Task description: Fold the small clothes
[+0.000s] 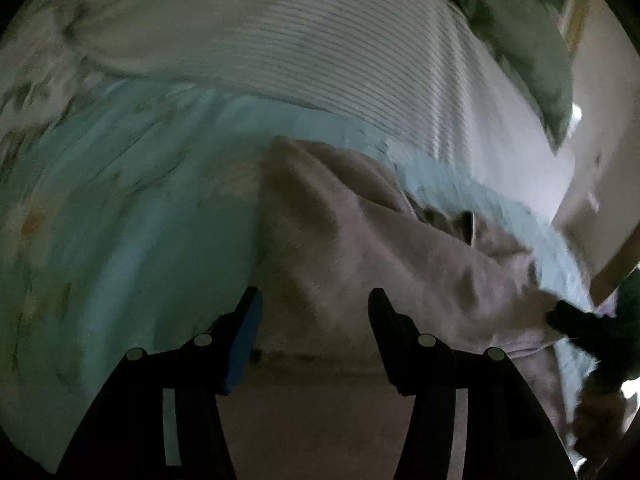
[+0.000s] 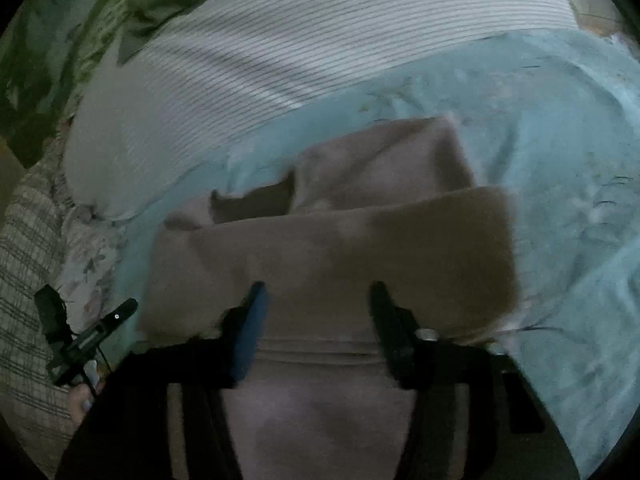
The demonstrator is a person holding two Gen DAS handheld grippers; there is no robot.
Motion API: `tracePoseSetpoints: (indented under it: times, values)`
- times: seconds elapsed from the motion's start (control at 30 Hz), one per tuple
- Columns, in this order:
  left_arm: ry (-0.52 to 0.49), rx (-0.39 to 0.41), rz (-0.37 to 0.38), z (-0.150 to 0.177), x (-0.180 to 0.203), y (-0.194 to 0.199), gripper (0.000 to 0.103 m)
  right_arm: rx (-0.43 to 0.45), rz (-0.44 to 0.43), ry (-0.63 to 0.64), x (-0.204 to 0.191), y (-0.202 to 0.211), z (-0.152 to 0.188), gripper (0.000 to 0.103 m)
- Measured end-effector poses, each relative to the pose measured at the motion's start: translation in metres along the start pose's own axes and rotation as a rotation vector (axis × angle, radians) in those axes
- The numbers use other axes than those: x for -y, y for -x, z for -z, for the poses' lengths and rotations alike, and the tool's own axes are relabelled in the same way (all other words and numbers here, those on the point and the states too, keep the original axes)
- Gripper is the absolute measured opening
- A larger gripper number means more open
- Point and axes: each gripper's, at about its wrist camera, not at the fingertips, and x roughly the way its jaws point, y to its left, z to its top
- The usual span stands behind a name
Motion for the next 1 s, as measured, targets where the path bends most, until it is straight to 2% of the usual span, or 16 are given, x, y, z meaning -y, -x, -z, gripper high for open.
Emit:
tracePoseSetpoints:
  times: [0.07,0.13,0.17,0.2,0.23,0.27,0.3,0.33,0.43,0.53,0.63,0.77,0.87,0.97,1.0]
  values:
    - [-0.032,-0.025,0.008,-0.005,0.004,-0.011,0.052,-0.008,0.016,0.022,0.004,-0.004,-0.009,0.043]
    - [-0.057,-0.068,0.03,-0.007,0.002,-0.025,0.052,-0.032,0.097,0.021,0.014,-0.016,-0.012,0.043]
    - [-0.074,-0.081,-0.002,-0.008,0.001,-0.033,0.051,-0.041,0.16,0.007,0.022,-0.021,-0.012,0.043]
    - [-0.09,-0.106,-0.085,-0.007,-0.003,-0.044,0.051,-0.037,0.231,-0.016,0.031,-0.025,-0.013,0.041]
    - [-0.085,-0.136,-0.129,-0.005,-0.009,-0.053,0.051,-0.02,0.275,-0.038,0.04,-0.022,-0.013,0.037]
    - [-0.064,-0.159,-0.127,-0.004,-0.017,-0.06,0.053,-0.002,0.289,-0.055,0.043,-0.018,-0.012,0.035]
    - [-0.016,-0.149,-0.075,-0.003,-0.027,-0.059,0.053,0.021,0.282,-0.082,0.047,-0.009,-0.011,0.035]
    - [0.004,-0.143,-0.063,-0.004,-0.032,-0.056,0.053,0.044,0.253,-0.102,0.049,0.001,-0.009,0.037]
    - [-0.007,-0.136,-0.106,-0.002,-0.029,-0.04,0.053,0.059,0.168,-0.099,0.043,0.025,0.001,0.038]
    - [-0.024,-0.124,-0.1,0.008,-0.021,-0.015,0.051,0.046,0.084,-0.061,0.029,0.05,0.019,0.04]
    - [-0.031,-0.108,-0.083,0.026,-0.014,0.017,0.052,0.018,0.037,-0.021,0.017,0.072,0.045,0.057]
    - [-0.024,-0.108,-0.051,0.064,-0.014,0.062,0.065,-0.029,0.048,0.012,0.014,0.102,0.085,0.058]
    - [-0.058,-0.143,-0.05,0.102,-0.01,0.091,0.065,-0.086,0.078,0.033,0.014,0.112,0.115,0.058]
    - [-0.109,-0.193,-0.088,0.133,-0.004,0.104,0.065,-0.202,0.133,0.111,0.01,0.113,0.152,0.058]
    - [-0.144,-0.226,-0.132,0.147,-0.001,0.105,0.065,-0.248,0.123,0.131,0.01,0.116,0.168,0.058]
